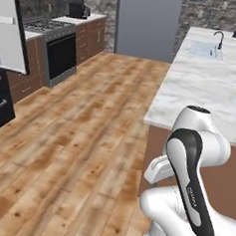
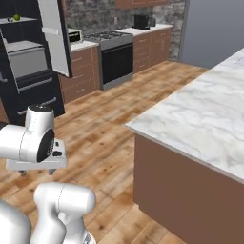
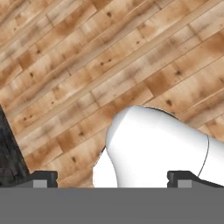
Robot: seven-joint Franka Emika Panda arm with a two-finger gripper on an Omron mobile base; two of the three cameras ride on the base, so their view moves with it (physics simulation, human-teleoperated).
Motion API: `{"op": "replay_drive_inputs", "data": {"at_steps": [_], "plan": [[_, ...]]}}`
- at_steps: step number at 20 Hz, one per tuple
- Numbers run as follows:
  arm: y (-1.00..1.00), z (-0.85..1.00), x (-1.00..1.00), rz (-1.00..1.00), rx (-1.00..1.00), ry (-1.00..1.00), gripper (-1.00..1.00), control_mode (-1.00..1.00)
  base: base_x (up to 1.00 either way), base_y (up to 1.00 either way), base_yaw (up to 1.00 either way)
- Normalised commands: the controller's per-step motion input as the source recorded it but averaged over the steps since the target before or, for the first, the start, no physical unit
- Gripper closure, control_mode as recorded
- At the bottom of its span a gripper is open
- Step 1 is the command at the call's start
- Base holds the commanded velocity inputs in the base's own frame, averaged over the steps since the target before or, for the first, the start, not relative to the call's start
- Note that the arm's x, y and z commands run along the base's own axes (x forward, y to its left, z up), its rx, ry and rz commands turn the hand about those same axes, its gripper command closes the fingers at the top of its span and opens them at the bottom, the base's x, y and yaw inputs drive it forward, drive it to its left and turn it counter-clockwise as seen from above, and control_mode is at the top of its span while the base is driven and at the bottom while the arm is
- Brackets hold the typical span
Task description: Gather the mushroom and lime from the fridge and place them on a tray on the dining counter. Then gather the chicken drumsticks from the fridge and place them on the other tray.
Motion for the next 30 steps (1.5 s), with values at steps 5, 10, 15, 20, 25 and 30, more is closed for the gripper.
{"op": "replay_drive_inputs", "data": {"at_steps": [5,10,15,20,25,30], "plan": [[0.00,0.00,0.00,0.00,0.00,0.00,-1.00,1.00,1.00,0.93,-0.08],[0.00,0.00,0.00,0.00,0.00,0.00,-1.00,1.00,1.00,0.84,-0.06],[0.00,0.00,0.00,0.00,0.00,0.00,-1.00,1.00,1.00,0.65,-0.02],[0.00,0.00,0.00,0.00,0.00,0.00,-1.00,1.00,1.00,0.39,0.00],[0.00,0.00,0.00,0.00,0.00,0.00,-1.00,1.00,1.00,0.04,0.16],[0.00,0.00,0.00,0.00,0.00,0.00,-1.00,1.00,1.00,0.00,0.27]]}}
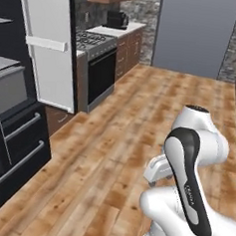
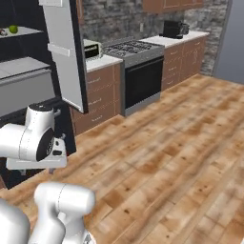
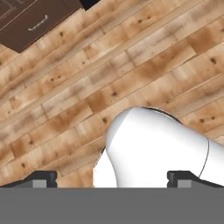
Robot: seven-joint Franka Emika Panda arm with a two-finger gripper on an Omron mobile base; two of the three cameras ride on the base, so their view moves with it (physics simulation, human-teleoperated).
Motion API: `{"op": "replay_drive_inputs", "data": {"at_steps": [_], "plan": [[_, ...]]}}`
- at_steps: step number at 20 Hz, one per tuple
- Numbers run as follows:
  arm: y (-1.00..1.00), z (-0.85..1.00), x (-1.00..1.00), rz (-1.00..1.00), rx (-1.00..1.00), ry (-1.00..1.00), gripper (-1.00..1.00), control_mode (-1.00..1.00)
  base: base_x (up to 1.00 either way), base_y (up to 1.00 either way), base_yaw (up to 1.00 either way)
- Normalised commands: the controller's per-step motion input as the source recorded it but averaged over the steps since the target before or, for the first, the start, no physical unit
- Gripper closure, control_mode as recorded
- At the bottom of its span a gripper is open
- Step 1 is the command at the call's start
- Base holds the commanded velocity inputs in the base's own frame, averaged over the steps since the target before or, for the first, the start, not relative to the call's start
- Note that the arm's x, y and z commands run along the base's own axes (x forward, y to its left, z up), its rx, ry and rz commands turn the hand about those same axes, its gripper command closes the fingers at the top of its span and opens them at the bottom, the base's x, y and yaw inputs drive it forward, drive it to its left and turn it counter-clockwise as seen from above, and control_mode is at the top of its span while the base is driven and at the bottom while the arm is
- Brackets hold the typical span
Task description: Gather the mushroom and lime from the fridge and place them on a tray on the dining counter. Then gather the chicken drumsticks from the fridge and place them on the other tray.
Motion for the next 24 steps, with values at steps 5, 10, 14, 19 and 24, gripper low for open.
{"op": "replay_drive_inputs", "data": {"at_steps": [5,10,14,19,24], "plan": [[0.00,0.00,0.00,0.00,0.00,0.00,-1.00,1.00,1.00,0.00,0.31],[0.00,0.00,0.00,0.00,0.00,0.00,-1.00,1.00,1.00,0.00,0.35],[0.00,0.00,0.00,0.00,0.00,0.00,-1.00,1.00,1.00,0.00,0.34],[0.00,0.00,0.00,0.00,0.00,0.00,-1.00,1.00,1.00,0.01,0.33],[0.00,0.00,0.00,0.00,0.00,0.00,-1.00,1.00,0.89,0.29,0.29]]}}
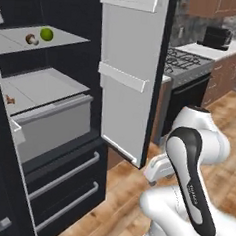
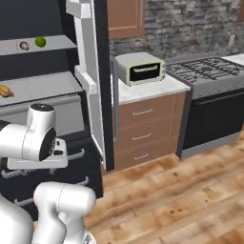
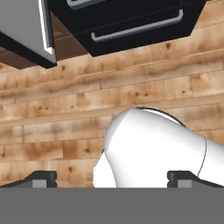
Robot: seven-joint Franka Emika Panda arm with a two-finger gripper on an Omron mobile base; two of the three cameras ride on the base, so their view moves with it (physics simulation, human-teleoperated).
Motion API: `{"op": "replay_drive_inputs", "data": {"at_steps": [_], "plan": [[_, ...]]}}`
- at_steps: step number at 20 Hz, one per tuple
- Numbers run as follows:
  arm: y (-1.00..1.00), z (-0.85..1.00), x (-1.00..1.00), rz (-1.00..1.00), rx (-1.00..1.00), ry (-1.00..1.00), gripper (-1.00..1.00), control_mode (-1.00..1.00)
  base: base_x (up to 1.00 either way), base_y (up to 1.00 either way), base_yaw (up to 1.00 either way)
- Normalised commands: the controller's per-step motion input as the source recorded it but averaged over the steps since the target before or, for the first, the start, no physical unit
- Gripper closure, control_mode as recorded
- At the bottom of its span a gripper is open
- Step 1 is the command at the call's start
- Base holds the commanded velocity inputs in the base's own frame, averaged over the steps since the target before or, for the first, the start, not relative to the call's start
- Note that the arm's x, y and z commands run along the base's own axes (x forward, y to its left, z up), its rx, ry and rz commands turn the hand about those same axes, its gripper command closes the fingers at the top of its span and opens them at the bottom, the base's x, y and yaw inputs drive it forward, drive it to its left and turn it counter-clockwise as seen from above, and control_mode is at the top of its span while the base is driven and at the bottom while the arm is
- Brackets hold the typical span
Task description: Gather the mushroom and lime from the fridge and place them on a tray on the dining counter. Then gather the chicken drumsticks from the fridge and place them on the other tray.
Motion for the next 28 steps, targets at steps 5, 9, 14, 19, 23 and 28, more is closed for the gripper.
{"op": "replay_drive_inputs", "data": {"at_steps": [5,9,14,19,23,28], "plan": [[0.00,0.00,0.00,0.00,0.00,0.00,-1.00,1.00,0.73,0.35,0.31],[0.00,0.00,0.00,0.00,0.00,0.00,-1.00,1.00,0.73,0.04,0.40],[0.00,0.00,0.00,0.00,0.00,0.00,-1.00,1.00,0.73,0.00,0.42],[0.00,0.00,0.00,0.00,0.00,0.00,-1.00,1.00,0.65,0.00,0.41],[0.00,0.00,0.00,0.00,0.00,0.00,-1.00,1.00,0.51,0.00,0.29],[0.03,0.03,0.35,0.00,-0.01,-0.03,-1.00,-1.00,0.12,0.03,0.07]]}}
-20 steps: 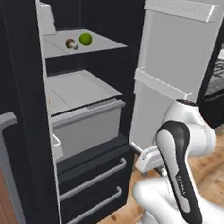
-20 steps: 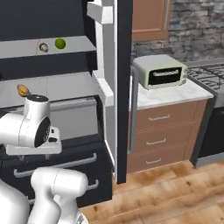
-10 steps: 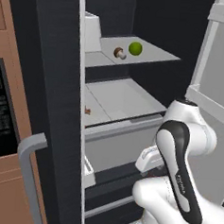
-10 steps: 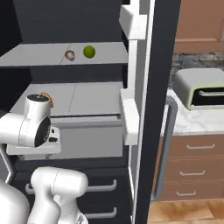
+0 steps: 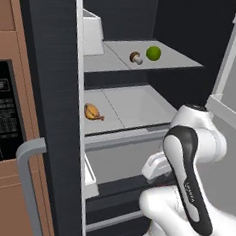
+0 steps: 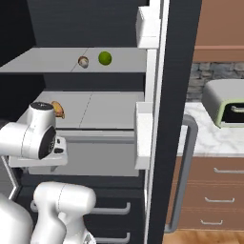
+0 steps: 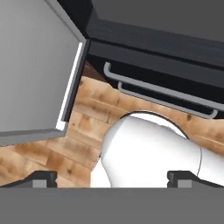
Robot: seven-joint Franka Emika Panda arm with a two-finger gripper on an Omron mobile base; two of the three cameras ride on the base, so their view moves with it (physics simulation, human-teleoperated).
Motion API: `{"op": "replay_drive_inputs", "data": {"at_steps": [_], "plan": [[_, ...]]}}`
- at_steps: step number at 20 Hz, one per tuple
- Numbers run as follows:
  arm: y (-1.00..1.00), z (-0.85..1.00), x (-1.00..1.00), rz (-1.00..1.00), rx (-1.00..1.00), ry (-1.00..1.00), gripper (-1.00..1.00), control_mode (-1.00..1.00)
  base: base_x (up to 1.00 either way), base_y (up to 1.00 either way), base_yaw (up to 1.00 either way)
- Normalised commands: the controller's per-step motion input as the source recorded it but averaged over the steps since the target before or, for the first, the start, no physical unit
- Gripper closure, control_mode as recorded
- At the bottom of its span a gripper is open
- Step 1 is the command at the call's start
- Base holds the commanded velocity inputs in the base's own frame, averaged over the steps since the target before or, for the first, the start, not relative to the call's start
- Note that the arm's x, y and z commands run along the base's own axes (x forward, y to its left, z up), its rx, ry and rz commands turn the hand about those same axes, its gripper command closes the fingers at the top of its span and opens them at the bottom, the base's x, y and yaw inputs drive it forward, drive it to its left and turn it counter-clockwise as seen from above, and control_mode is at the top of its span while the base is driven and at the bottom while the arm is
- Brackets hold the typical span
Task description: Gather the mushroom and lime from the fridge and place them on a tray on the dining counter. Then gather the chicken drumsticks from the fridge and place them on the other tray.
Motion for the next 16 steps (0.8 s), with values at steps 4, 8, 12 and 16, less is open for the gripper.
{"op": "replay_drive_inputs", "data": {"at_steps": [4,8,12,16], "plan": [[0.25,0.37,1.00,-0.01,-0.08,-0.14,-1.00,-1.00,0.00,0.00,0.00],[0.35,0.43,1.00,-0.02,-0.11,-0.13,-1.00,-1.00,0.00,0.00,0.00],[0.31,0.16,0.91,0.00,-0.05,-0.15,-1.00,-1.00,0.00,0.00,0.00],[0.36,0.00,0.82,0.00,-0.03,-0.20,-1.00,-1.00,0.00,0.00,0.00]]}}
